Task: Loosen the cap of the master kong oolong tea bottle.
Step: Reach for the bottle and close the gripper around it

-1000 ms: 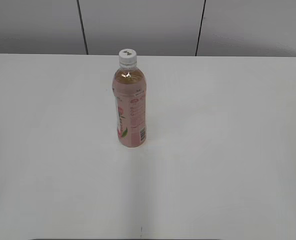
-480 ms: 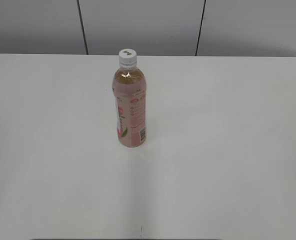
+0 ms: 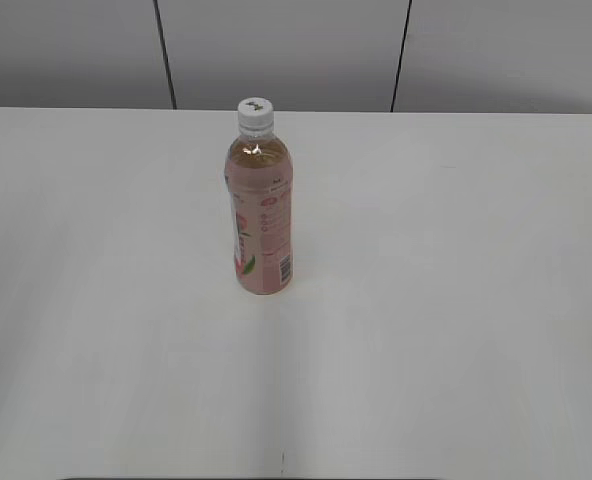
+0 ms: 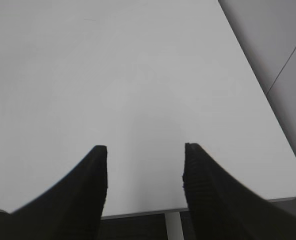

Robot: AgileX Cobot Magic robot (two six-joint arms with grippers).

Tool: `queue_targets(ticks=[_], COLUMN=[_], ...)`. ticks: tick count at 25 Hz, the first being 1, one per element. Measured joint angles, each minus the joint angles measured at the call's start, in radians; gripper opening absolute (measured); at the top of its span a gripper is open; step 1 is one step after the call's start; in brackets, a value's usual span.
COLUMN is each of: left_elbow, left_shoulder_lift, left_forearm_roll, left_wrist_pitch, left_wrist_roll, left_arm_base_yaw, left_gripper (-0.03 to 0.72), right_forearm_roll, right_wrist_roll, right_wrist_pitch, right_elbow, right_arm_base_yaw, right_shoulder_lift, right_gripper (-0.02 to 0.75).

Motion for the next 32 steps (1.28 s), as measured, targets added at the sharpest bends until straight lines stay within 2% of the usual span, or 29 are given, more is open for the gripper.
queue_targets(ticks=[9,13,19,23,25,28,32], left_elbow=[0.262,0.306,0.312,0.313,0.313,0.313,0.312], left_shoulder_lift=[0.069,0.136,0.412,0.654,0.765,0.92,1.123], left_forearm_roll=[-0.063,-0.055,0.024,0.068,0.072,0.09,0.231], left_wrist_pitch=[-0.443,-0.608,-0.794,-0.971,-1.068,-1.229,-1.482], left_wrist_roll=[0.084,0.085,0.085,0.076,0.061,0.015,-0.044], left_arm_base_yaw=[-0.007,-0.042,-0.176,-0.316,-0.381,-0.443,-0.461], left_gripper=[0.368,0.388,0.391,0.405,0.455,0.551,0.58], right_forearm_roll=[0.0,0.0,0.0,0.0,0.0,0.0,0.0], right_wrist_roll=[0.0,0.0,0.0,0.0,0.0,0.0,0.0], right_wrist_pitch=[0.0,0.0,0.0,0.0,-0.001,-0.001,-0.001], right_elbow=[0.0,0.0,0.0,0.0,0.0,0.0,0.0], right_arm_base_yaw=[0.0,0.0,0.0,0.0,0.0,0.0,0.0], right_shoulder_lift=[0.0,0.0,0.0,0.0,0.0,0.0,0.0], right_gripper=[0.376,0.376,0.376,0.376,0.376,0.376,0.376])
